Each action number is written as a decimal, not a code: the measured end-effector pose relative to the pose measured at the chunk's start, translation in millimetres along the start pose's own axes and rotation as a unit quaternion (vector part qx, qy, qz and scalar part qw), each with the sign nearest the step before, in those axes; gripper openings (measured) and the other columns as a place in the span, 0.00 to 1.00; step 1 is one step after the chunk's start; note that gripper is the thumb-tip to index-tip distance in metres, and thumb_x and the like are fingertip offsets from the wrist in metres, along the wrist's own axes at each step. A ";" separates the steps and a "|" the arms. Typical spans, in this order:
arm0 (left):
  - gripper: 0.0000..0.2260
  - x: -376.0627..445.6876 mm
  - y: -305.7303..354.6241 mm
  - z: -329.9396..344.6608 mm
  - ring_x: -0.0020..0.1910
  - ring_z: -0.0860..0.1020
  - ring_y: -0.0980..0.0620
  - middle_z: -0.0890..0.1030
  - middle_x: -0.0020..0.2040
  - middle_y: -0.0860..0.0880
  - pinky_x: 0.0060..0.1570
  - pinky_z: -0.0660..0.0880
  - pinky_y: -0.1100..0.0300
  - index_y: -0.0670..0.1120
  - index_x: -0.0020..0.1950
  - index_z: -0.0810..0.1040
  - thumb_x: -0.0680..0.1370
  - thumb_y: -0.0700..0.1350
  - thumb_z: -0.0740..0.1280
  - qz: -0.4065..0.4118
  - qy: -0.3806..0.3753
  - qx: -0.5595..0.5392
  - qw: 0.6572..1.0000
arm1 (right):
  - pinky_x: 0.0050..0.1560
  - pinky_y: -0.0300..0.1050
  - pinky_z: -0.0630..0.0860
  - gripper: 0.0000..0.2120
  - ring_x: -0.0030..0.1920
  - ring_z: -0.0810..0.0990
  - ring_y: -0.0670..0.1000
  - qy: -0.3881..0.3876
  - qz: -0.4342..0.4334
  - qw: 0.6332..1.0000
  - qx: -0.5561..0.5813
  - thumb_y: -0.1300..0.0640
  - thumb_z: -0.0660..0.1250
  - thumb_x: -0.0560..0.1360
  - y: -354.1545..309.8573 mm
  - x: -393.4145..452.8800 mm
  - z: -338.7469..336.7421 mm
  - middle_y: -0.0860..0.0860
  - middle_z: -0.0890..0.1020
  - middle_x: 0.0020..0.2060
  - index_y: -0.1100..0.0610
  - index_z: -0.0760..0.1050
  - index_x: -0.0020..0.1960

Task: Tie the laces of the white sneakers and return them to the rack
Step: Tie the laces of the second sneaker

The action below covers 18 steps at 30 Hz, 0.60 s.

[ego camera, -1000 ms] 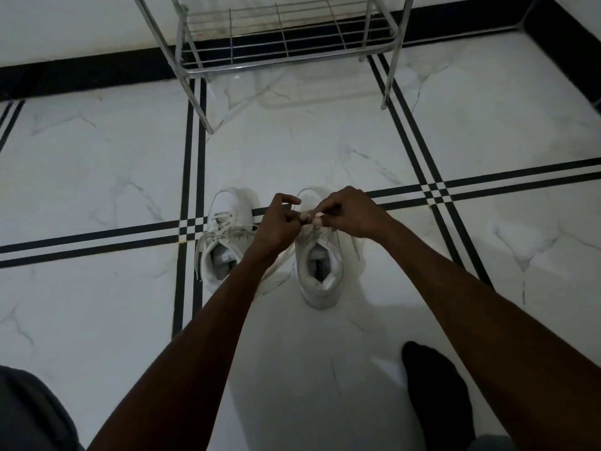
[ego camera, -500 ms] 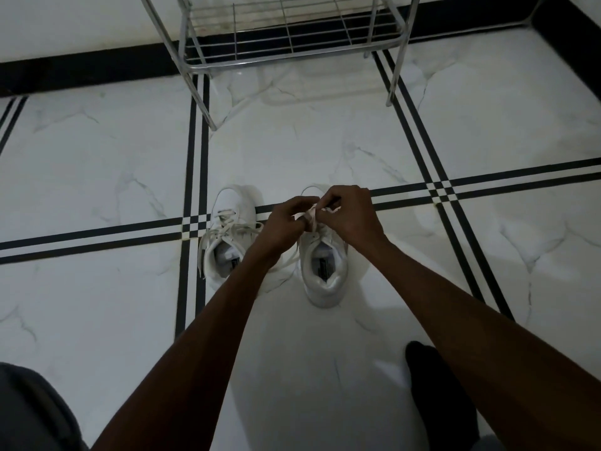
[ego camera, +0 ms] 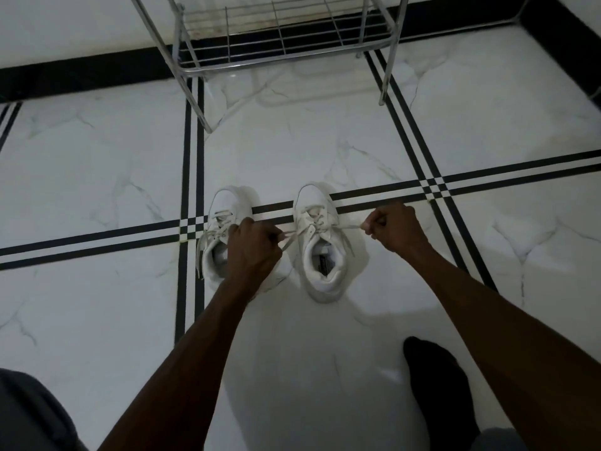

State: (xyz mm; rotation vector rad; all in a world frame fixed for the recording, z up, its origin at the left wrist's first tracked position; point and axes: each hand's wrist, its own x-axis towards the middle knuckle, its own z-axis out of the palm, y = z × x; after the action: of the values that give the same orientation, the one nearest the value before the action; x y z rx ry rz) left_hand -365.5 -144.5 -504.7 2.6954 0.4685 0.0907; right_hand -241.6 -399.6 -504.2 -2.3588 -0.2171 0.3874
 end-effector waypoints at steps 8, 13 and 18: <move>0.15 0.3 0.4 3.1 0.41 0.84 0.44 0.89 0.41 0.46 0.56 0.79 0.43 0.49 0.48 0.90 0.73 0.50 0.64 -0.057 -0.009 -0.077 0.995 | 0.43 0.40 0.77 0.08 0.41 0.80 0.49 -0.078 0.226 0.894 0.379 0.60 0.66 0.80 -15.1 3.9 0.2 0.57 0.82 0.43 0.62 0.79 0.45; 0.15 -0.5 0.3 4.9 0.44 0.82 0.43 0.88 0.41 0.47 0.58 0.76 0.42 0.49 0.45 0.90 0.70 0.46 0.63 -0.047 -0.005 -0.050 0.998 | 0.36 0.39 0.73 0.10 0.36 0.74 0.47 -0.051 0.373 0.764 0.524 0.61 0.61 0.82 -0.4 2.3 5.5 0.54 0.76 0.36 0.63 0.74 0.44; 0.09 -6.3 0.8 10.8 0.51 0.77 0.41 0.86 0.39 0.44 0.60 0.70 0.44 0.46 0.46 0.89 0.72 0.38 0.70 -0.025 0.008 0.009 1.000 | 0.35 0.38 0.71 0.10 0.35 0.71 0.47 -0.005 0.426 0.698 0.576 0.67 0.59 0.82 -2.5 2.0 15.4 0.53 0.75 0.38 0.64 0.73 0.42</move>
State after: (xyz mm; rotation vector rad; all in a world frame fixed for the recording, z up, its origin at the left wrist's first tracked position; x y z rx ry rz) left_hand -369.8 -151.3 -514.3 2.7012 0.5436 0.0937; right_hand -245.0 -387.4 -513.6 -1.0317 0.9222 0.6911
